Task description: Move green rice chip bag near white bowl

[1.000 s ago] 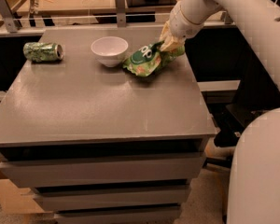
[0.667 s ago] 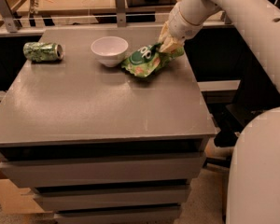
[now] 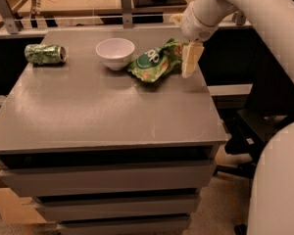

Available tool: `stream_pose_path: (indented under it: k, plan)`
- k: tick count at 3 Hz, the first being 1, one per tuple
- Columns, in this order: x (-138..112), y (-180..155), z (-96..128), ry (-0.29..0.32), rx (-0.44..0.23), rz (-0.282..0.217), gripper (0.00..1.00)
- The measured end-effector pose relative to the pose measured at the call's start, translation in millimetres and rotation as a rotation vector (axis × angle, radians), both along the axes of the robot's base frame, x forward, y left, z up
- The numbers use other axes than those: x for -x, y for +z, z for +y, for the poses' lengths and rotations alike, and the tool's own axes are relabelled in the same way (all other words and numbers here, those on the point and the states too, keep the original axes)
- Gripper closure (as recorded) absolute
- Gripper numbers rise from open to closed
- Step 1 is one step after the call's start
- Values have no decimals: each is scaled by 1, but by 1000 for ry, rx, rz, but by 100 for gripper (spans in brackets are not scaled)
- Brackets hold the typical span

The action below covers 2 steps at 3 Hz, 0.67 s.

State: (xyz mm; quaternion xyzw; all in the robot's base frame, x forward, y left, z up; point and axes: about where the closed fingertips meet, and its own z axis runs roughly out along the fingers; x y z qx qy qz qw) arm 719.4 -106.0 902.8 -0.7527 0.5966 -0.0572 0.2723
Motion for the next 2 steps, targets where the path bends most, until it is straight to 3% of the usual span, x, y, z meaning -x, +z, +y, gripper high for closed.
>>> stream_pose_path:
  k: [1,2]
  plan:
    - [13,8,-21,-58,29,-5,0]
    - [42,24,-58,-170,59,-6,0]
